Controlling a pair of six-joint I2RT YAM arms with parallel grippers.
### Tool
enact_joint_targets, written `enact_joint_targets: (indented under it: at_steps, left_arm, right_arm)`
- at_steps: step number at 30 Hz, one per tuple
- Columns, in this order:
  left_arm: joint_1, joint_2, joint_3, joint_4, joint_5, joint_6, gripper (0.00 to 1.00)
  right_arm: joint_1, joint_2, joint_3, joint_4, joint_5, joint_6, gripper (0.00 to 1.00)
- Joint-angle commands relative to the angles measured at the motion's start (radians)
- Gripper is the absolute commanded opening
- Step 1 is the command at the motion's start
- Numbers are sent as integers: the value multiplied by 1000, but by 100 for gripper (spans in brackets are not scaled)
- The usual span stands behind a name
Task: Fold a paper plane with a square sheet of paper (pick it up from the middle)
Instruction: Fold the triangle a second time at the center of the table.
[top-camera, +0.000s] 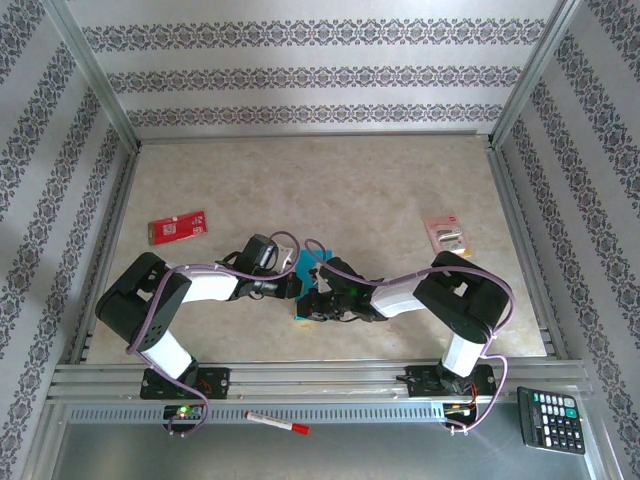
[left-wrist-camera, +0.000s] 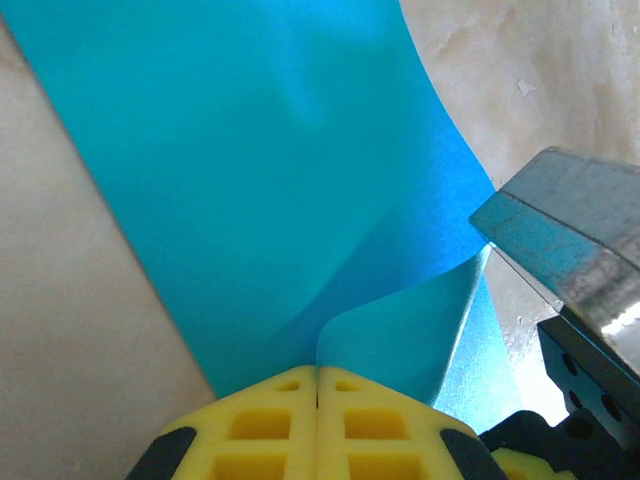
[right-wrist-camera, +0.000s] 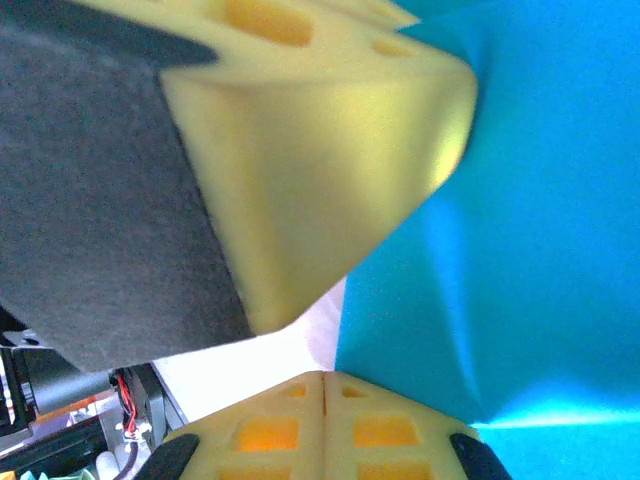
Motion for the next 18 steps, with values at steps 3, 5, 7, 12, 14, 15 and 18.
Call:
enact_joint_targets:
  at_steps: [3, 5, 7, 12, 14, 15, 18]
  left_arm:
    - [-3, 52, -20, -115, -83, 17, 0]
    - [-3, 51, -21, -116, -82, 17, 0]
    - [-3, 49, -22, -116, -83, 16, 0]
    - [-4, 46, -23, -115, -83, 16, 0]
    - [-3, 47, -22, -114, -81, 15, 0]
    - [-3, 47, -22, -115, -82, 16, 0]
    - [-3, 47, -23, -116, -81, 16, 0]
  right_arm:
    - [21, -45, 10, -30, 13, 5, 0]
    - [26, -40, 16, -30, 12, 9, 0]
    - [30, -28, 25, -23, 9, 12, 0]
    - [38, -7, 25, -30, 21, 19, 0]
    - [37, 3, 23, -48, 34, 21, 0]
    - [38, 7, 26, -58, 38, 22, 0]
    - [37, 17, 30, -91, 52, 30, 0]
